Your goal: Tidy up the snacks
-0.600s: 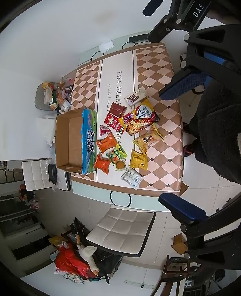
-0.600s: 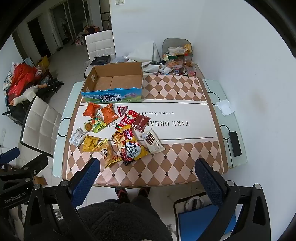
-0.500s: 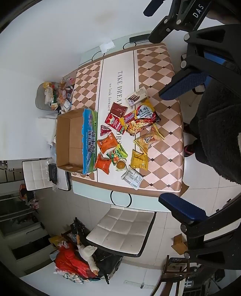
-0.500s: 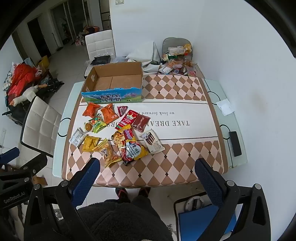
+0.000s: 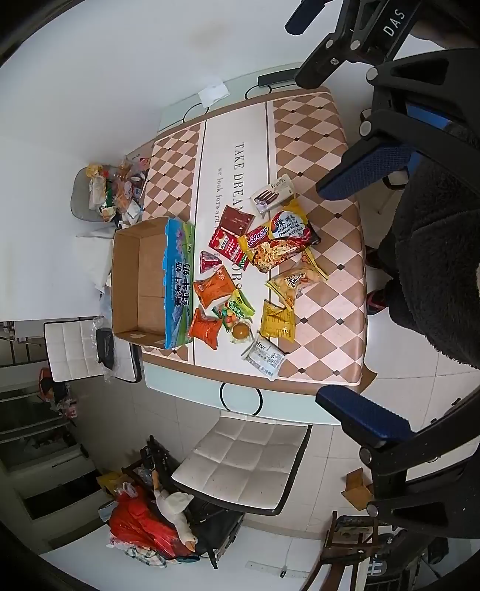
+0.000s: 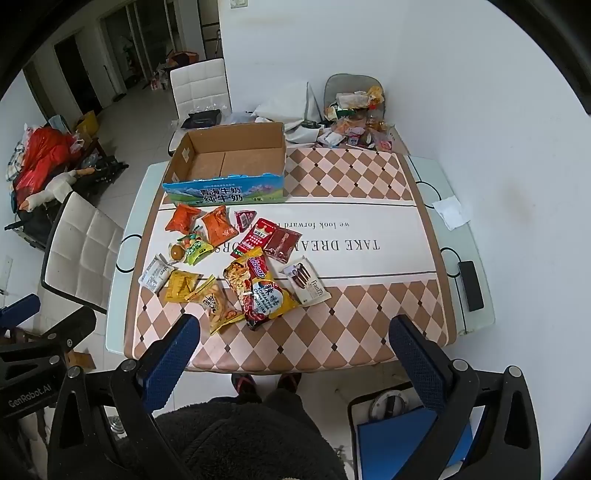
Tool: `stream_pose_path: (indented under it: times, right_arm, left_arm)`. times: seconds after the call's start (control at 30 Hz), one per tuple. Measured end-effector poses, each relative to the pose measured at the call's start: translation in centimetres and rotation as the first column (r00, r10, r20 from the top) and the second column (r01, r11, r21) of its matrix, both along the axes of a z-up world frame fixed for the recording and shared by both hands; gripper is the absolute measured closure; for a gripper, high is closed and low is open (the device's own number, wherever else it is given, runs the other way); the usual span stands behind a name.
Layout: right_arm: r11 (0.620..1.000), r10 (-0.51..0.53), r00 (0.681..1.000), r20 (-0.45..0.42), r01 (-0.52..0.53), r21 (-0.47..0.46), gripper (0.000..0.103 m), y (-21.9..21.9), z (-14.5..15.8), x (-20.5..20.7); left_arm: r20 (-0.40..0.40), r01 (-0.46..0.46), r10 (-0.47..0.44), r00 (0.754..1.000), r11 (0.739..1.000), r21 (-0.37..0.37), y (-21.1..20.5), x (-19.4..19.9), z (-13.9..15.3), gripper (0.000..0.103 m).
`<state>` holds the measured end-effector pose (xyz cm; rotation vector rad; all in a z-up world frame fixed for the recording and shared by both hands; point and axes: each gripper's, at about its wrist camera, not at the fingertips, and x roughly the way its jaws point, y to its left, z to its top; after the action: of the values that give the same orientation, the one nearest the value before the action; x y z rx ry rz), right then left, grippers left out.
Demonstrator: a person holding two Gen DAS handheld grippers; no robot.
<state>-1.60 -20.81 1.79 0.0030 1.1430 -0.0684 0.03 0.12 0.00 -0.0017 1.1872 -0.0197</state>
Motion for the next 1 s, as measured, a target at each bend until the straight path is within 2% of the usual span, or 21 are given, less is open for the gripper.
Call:
stream_pose_path:
  times: [1.0]
  right_arm:
    - [1.000, 0.007, 1.000, 0.009, -0.007, -0.001, 0.000, 0.3, 0.2, 0.8]
  left_arm:
    - [0.005, -0.004, 0.004, 1.000, 1.000, -0.016, -1.2, 1.6, -0.3, 0.000]
